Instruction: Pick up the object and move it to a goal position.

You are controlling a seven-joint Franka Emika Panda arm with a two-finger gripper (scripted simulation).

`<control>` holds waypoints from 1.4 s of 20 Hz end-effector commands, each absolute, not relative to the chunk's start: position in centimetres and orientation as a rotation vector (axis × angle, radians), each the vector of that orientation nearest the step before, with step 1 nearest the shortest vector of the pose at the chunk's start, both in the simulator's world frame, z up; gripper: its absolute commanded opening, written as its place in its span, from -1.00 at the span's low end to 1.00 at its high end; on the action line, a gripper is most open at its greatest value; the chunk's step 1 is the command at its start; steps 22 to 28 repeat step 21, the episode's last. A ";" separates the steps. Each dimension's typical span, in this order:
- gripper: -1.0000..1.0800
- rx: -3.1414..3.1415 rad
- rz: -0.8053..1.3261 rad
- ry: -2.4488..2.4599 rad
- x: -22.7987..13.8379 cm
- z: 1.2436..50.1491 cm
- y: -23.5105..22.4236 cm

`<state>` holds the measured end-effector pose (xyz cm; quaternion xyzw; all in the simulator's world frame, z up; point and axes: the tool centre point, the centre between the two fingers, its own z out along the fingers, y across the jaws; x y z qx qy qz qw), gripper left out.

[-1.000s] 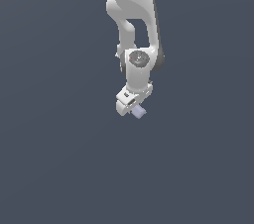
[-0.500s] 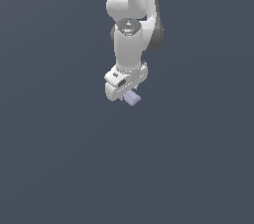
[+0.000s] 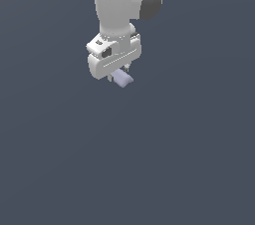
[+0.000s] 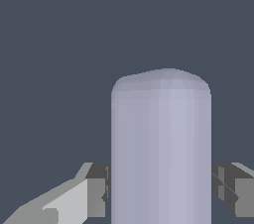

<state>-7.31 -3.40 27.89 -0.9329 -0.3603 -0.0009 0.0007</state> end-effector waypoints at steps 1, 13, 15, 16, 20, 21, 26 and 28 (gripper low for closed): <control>-1.00 -2.928 -0.002 -1.132 -7.5 30.4 -4.3; -1.00 -2.931 -0.001 -1.130 -7.6 37.6 -7.0; -1.00 -2.931 0.000 -1.129 -7.6 38.1 -7.2; -1.00 -2.931 0.000 -1.129 -7.6 38.3 -7.3; -1.00 -2.931 0.000 -1.129 -7.5 38.4 -7.3; -1.00 -2.931 0.000 -1.129 -7.5 38.4 -7.3; -1.00 -2.931 0.000 -1.129 -7.5 38.4 -7.3; -1.00 -2.931 0.000 -1.129 -7.5 38.4 -7.3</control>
